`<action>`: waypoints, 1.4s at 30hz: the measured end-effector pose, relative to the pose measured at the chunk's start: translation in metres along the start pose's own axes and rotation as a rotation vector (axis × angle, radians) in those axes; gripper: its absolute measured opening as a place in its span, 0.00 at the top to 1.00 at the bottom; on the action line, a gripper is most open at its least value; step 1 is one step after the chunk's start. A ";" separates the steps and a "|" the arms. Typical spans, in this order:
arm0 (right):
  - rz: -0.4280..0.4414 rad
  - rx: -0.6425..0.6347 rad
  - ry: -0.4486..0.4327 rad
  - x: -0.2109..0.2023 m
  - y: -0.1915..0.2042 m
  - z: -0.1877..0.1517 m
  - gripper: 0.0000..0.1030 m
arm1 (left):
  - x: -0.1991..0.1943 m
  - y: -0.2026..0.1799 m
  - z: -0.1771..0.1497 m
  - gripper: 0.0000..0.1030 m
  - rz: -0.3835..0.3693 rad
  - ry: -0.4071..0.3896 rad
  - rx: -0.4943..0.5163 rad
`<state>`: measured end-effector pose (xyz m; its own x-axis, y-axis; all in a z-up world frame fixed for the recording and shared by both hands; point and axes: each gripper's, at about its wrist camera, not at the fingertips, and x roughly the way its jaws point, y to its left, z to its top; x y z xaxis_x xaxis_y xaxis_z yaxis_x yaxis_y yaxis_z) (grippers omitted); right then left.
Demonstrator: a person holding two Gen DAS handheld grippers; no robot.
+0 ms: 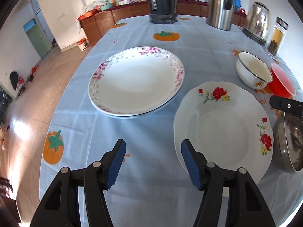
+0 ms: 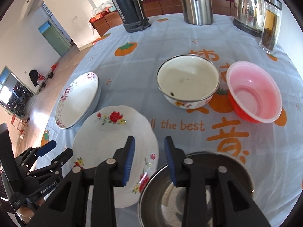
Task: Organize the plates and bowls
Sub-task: 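Move the right gripper to the red-flower white plate and grasp its rim, then grasp the red-flower plate rim with the left gripper while the right gripper holds it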
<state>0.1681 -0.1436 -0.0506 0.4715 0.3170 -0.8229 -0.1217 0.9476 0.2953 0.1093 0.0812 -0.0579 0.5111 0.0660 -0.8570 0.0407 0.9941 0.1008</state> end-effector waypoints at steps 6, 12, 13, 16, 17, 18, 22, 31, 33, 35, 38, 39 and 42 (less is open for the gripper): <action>0.012 -0.041 0.029 0.004 0.001 0.014 0.67 | 0.003 0.002 -0.003 0.39 -0.027 0.025 -0.055; 0.054 -0.027 0.131 0.027 -0.002 0.024 0.69 | 0.010 0.003 -0.002 0.39 -0.031 0.056 -0.078; 0.055 -0.035 0.144 0.031 -0.001 0.025 0.69 | 0.012 0.002 -0.002 0.39 -0.029 0.059 -0.077; 0.032 -0.037 0.157 0.038 -0.004 0.028 0.69 | 0.015 -0.001 0.001 0.39 -0.031 0.063 -0.076; 0.035 -0.037 0.166 0.040 -0.006 0.029 0.69 | 0.016 -0.002 0.001 0.39 -0.034 0.063 -0.077; 0.042 -0.032 0.174 0.042 -0.009 0.029 0.69 | 0.017 -0.002 0.001 0.39 -0.039 0.064 -0.078; 0.054 -0.039 0.198 0.049 -0.011 0.028 0.70 | 0.016 0.001 0.000 0.39 -0.048 0.066 -0.099; 0.097 -0.040 0.238 0.066 -0.013 0.029 0.73 | 0.009 0.014 -0.004 0.39 -0.035 0.049 -0.159; 0.096 -0.058 0.242 0.067 -0.011 0.028 0.74 | 0.010 0.013 -0.004 0.39 -0.042 0.057 -0.172; 0.094 -0.081 0.246 0.067 -0.008 0.026 0.75 | 0.009 0.012 -0.004 0.39 -0.030 0.055 -0.175; 0.096 -0.101 0.247 0.068 -0.006 0.025 0.76 | 0.002 0.017 -0.007 0.39 -0.015 0.032 -0.190; 0.098 -0.104 0.249 0.068 -0.006 0.025 0.76 | 0.002 0.021 -0.009 0.39 -0.010 0.031 -0.204; 0.116 -0.104 0.258 0.071 -0.006 0.024 0.78 | 0.005 0.028 -0.011 0.39 0.000 0.041 -0.241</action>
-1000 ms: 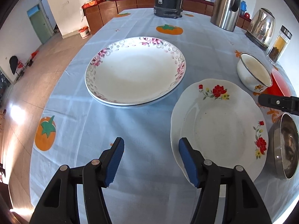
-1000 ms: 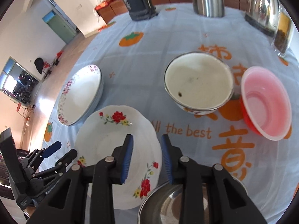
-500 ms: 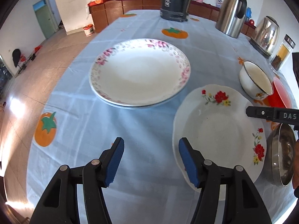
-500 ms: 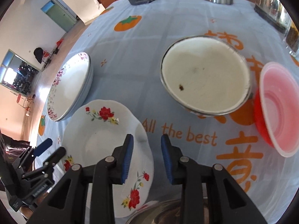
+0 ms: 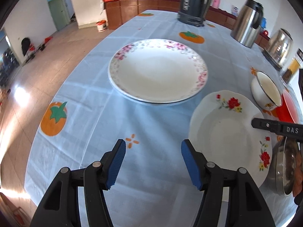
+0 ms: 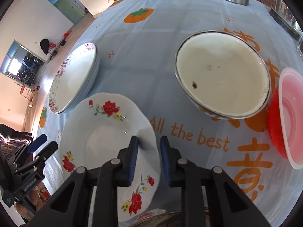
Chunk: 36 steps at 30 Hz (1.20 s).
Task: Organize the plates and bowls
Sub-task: 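Grasp the red-flower plate rim with the left gripper while the right gripper holds it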
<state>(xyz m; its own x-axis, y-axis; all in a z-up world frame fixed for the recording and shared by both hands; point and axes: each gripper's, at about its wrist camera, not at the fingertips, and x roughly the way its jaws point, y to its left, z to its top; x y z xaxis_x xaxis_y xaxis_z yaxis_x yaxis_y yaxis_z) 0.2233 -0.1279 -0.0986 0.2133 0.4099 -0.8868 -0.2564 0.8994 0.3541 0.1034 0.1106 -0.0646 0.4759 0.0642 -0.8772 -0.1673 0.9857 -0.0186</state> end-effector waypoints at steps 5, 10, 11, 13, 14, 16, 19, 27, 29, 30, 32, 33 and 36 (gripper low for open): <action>0.010 -0.009 -0.001 0.002 -0.001 0.000 0.79 | 0.011 -0.005 -0.004 0.39 -0.015 0.043 0.002; 0.013 -0.034 0.006 0.003 -0.001 0.000 0.79 | 0.012 -0.008 -0.005 0.39 0.008 0.035 0.002; 0.014 -0.040 0.009 0.003 -0.001 0.000 0.78 | 0.013 -0.007 -0.005 0.39 0.005 0.039 -0.005; 0.028 -0.042 0.016 0.005 -0.001 0.001 0.78 | 0.013 -0.006 -0.005 0.39 -0.001 0.034 -0.013; 0.035 -0.041 0.019 0.005 -0.002 0.001 0.78 | 0.013 -0.006 -0.005 0.39 -0.003 0.032 -0.010; 0.045 -0.037 0.025 0.007 -0.003 0.003 0.78 | 0.014 -0.004 -0.005 0.39 -0.015 0.034 -0.005; 0.057 -0.034 0.033 0.008 -0.005 0.004 0.78 | 0.016 0.004 -0.005 0.43 -0.075 0.057 -0.023; 0.055 -0.026 0.035 0.007 -0.006 0.004 0.78 | 0.018 0.011 -0.012 0.65 -0.231 0.122 -0.057; 0.057 -0.023 0.039 0.007 -0.006 0.004 0.78 | 0.019 0.011 -0.013 0.72 -0.267 0.139 -0.070; 0.057 -0.022 0.040 0.006 -0.006 0.004 0.78 | 0.020 0.013 -0.012 0.72 -0.277 0.147 -0.084; 0.050 -0.022 0.040 0.006 -0.005 0.004 0.78 | 0.022 0.015 -0.011 0.72 -0.297 0.163 -0.099; 0.047 -0.024 0.039 0.006 -0.004 0.004 0.78 | 0.022 0.016 -0.010 0.72 -0.306 0.171 -0.104; 0.046 -0.025 0.038 0.007 -0.003 0.004 0.78 | 0.025 0.022 -0.008 0.72 -0.349 0.202 -0.139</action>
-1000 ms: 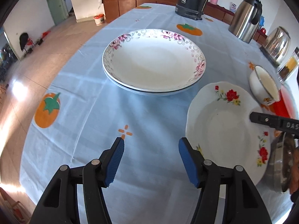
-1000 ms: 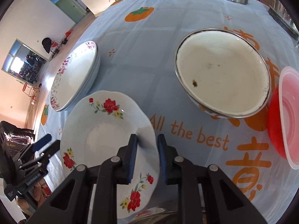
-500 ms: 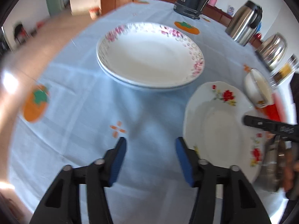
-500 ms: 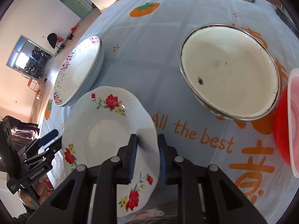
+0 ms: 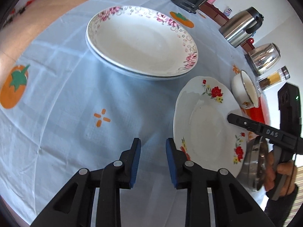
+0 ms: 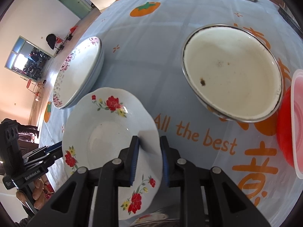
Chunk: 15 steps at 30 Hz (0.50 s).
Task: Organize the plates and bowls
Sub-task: 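Grasp the red-flower plate rim with the left gripper while the right gripper holds it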
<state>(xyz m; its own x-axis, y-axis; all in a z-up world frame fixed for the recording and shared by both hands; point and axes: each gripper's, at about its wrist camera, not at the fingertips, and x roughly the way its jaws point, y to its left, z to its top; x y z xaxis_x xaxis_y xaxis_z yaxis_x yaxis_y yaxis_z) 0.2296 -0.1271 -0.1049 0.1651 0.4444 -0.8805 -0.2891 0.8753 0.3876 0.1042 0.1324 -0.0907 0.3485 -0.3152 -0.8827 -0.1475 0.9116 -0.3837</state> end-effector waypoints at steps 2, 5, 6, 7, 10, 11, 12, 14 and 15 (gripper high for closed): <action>0.001 -0.001 0.000 0.000 0.001 0.000 0.78 | -0.007 0.005 -0.002 0.70 -0.024 0.000 -0.020; 0.002 -0.001 0.000 0.000 0.001 0.000 0.78 | -0.022 0.009 -0.005 0.69 -0.022 -0.036 -0.026; 0.002 0.000 0.000 0.000 0.000 0.000 0.78 | -0.025 0.011 -0.005 0.67 -0.034 -0.044 -0.038; 0.002 0.003 0.000 0.000 0.000 0.000 0.78 | -0.027 0.012 -0.006 0.64 -0.053 -0.049 -0.053; 0.005 0.010 0.001 0.000 0.000 0.000 0.78 | -0.022 0.004 -0.004 0.62 -0.086 -0.034 -0.044; 0.003 0.008 0.000 0.000 0.001 0.000 0.78 | -0.019 -0.001 -0.005 0.62 -0.086 -0.030 -0.031; 0.002 0.006 -0.001 0.000 0.001 -0.001 0.78 | -0.015 -0.007 -0.005 0.62 -0.082 -0.025 -0.014; 0.001 0.004 -0.002 0.000 0.000 -0.001 0.78 | -0.006 -0.014 -0.006 0.62 -0.085 0.001 0.005; 0.002 0.005 -0.001 0.000 0.000 -0.001 0.78 | 0.001 -0.017 -0.006 0.62 -0.100 0.018 -0.002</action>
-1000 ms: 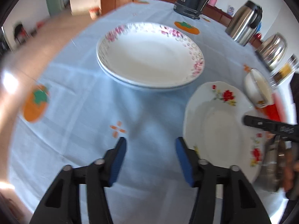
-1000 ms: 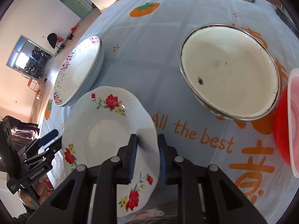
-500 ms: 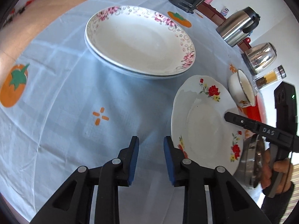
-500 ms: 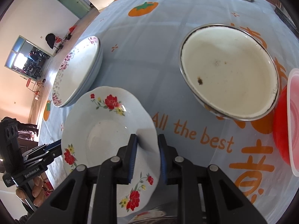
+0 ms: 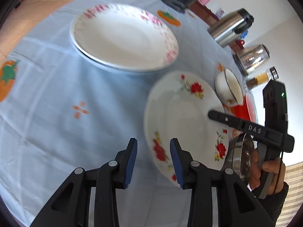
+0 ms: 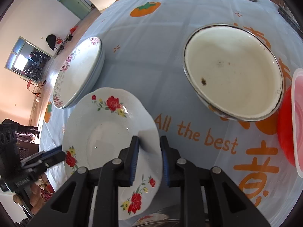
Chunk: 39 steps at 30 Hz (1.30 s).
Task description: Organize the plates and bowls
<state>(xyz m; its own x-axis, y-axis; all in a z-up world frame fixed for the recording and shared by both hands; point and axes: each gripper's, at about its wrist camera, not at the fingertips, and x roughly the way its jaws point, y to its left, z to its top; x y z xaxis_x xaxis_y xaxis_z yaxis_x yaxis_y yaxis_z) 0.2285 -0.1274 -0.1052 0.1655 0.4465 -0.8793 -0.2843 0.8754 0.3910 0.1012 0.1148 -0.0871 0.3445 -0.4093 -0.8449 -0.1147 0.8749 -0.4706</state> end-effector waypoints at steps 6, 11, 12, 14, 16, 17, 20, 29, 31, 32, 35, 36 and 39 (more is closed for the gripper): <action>-0.005 -0.023 0.000 0.000 0.002 -0.001 0.78 | 0.011 -0.018 -0.002 0.62 0.055 -0.026 0.056; 0.000 -0.003 -0.006 -0.001 0.001 0.000 0.79 | 0.013 -0.024 -0.002 0.63 0.124 -0.046 0.127; -0.001 -0.005 -0.009 -0.001 0.002 -0.001 0.79 | 0.012 -0.023 -0.001 0.63 0.131 -0.050 0.131; 0.003 -0.015 -0.009 -0.003 0.006 -0.003 0.81 | 0.009 -0.023 0.002 0.63 0.149 -0.064 0.140; 0.011 -0.015 -0.008 -0.005 0.010 -0.004 0.81 | 0.003 -0.026 0.005 0.63 0.170 -0.089 0.156; 0.013 -0.013 -0.009 -0.005 0.012 -0.004 0.81 | 0.000 -0.027 0.006 0.63 0.175 -0.099 0.164; 0.019 0.001 -0.013 -0.006 0.016 -0.004 0.81 | -0.005 -0.031 0.008 0.63 0.207 -0.121 0.197; 0.031 0.012 -0.043 -0.012 0.023 -0.008 0.84 | 0.000 -0.021 0.006 0.63 0.214 -0.102 0.208; 0.029 0.001 -0.045 -0.013 0.025 -0.010 0.84 | -0.001 -0.017 0.006 0.63 0.194 -0.099 0.198; 0.037 0.004 -0.051 -0.015 0.026 -0.012 0.85 | -0.002 -0.016 0.004 0.63 0.190 -0.101 0.200; 0.054 0.005 -0.067 -0.021 0.027 -0.016 0.87 | -0.007 -0.016 0.000 0.64 0.184 -0.115 0.217; 0.055 0.004 -0.072 -0.022 0.027 -0.018 0.87 | -0.008 -0.016 -0.001 0.64 0.183 -0.118 0.222; 0.043 -0.006 -0.082 -0.026 0.033 -0.025 0.87 | -0.009 -0.012 -0.002 0.64 0.180 -0.116 0.217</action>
<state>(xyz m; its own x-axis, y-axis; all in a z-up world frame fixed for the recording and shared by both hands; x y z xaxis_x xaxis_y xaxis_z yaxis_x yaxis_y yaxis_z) 0.1917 -0.1147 -0.0766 0.2293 0.4978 -0.8365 -0.2986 0.8539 0.4263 0.0974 0.1075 -0.0749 0.4425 -0.2210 -0.8691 0.0137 0.9707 -0.2399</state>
